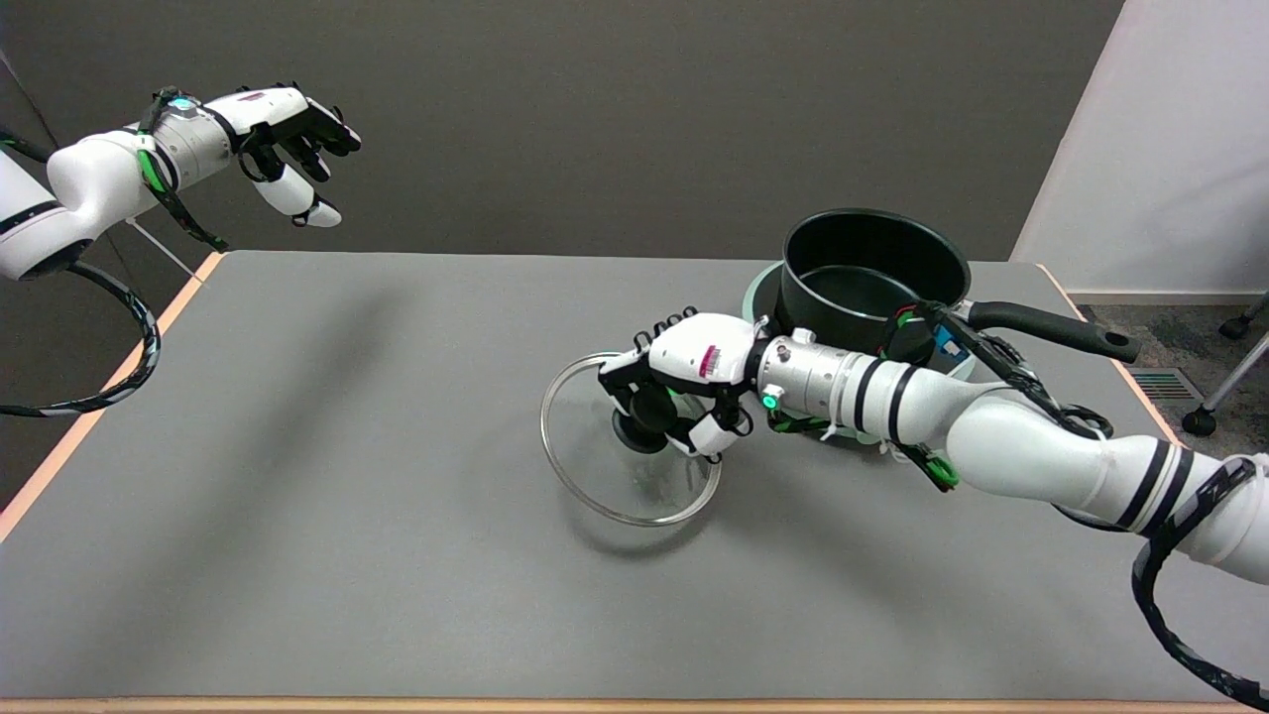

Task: Place the pot onto the induction cooker.

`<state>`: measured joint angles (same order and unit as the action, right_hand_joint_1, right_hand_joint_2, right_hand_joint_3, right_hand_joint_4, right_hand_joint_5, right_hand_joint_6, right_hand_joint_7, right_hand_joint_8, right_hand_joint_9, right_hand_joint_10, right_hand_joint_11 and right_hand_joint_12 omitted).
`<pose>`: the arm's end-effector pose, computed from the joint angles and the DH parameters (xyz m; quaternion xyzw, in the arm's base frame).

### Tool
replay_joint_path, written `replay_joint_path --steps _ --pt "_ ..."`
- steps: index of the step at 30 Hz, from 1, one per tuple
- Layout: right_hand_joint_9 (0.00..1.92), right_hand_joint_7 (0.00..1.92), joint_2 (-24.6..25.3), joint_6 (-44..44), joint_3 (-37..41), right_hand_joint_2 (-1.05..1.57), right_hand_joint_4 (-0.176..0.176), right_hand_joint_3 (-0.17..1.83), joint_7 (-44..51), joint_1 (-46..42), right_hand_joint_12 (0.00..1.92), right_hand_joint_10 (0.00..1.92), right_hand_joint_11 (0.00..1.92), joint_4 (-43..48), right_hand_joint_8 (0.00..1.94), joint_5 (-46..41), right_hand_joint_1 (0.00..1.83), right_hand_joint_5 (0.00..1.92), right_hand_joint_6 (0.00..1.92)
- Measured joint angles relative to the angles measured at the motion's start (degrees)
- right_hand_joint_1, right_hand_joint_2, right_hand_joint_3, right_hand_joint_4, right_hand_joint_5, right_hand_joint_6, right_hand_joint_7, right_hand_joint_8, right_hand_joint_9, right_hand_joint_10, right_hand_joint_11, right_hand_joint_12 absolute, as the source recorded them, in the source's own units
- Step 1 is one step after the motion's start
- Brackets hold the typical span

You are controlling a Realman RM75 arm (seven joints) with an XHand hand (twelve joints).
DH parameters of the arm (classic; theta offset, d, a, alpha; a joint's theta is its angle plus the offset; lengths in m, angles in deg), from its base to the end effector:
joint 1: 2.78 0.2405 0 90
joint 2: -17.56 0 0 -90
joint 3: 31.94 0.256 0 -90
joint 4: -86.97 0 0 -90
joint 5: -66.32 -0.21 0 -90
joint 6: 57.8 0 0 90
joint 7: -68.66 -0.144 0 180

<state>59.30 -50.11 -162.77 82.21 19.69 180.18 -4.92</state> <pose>-0.2202 -0.3668 0.2588 0.8597 -0.1155 -0.0797 0.4911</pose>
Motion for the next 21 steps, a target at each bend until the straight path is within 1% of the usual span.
replay_joint_path --steps 5,6,7,8,9,10,13,17,19,21 --pt "0.73 0.79 0.0 0.4 -0.5 0.78 0.176 0.97 0.0 0.1 1.75 1.91 0.6 0.1 1.68 1.0 1.34 0.49 1.75" --pt "0.73 0.77 0.0 0.5 -0.6 0.82 0.176 0.91 0.0 0.1 1.75 1.92 0.6 0.2 1.68 1.2 1.34 0.52 1.74" --pt "0.73 0.77 0.0 0.5 -0.6 0.82 0.176 0.91 0.0 0.1 1.75 1.92 0.6 0.2 1.68 1.4 1.34 0.52 1.73" --pt "0.74 0.77 0.0 0.5 -0.7 0.82 0.176 0.91 0.0 0.1 1.75 1.92 0.6 0.3 1.68 1.7 1.34 0.52 1.73" --pt "0.73 0.79 0.0 0.5 -0.7 0.79 0.176 0.97 0.0 0.1 1.75 1.92 0.6 0.4 1.68 2.0 1.34 0.5 1.75" --pt "0.73 0.79 0.0 0.6 -0.8 0.78 0.176 0.98 0.0 0.0 1.75 1.92 0.6 0.5 1.69 2.3 1.34 0.49 1.75" --pt "0.73 0.77 -0.1 0.8 -0.9 0.81 0.176 0.94 -0.1 -0.2 1.75 1.92 0.6 0.8 1.69 3.1 1.34 0.5 1.74" --pt "0.73 0.77 -0.1 0.9 -1.1 0.81 0.176 0.94 -0.1 -0.4 1.75 1.92 0.6 1.0 1.69 4.0 1.34 0.5 1.75" --pt "0.74 0.79 -0.1 0.9 -1.2 0.77 0.176 0.99 -0.2 -0.5 1.75 1.92 0.61 1.1 1.69 4.3 1.35 0.5 1.76" --pt "0.74 0.8 -0.1 1.0 -1.2 0.77 0.176 0.99 -0.2 -0.6 1.74 1.92 0.61 1.2 1.68 4.6 1.35 0.5 1.75"
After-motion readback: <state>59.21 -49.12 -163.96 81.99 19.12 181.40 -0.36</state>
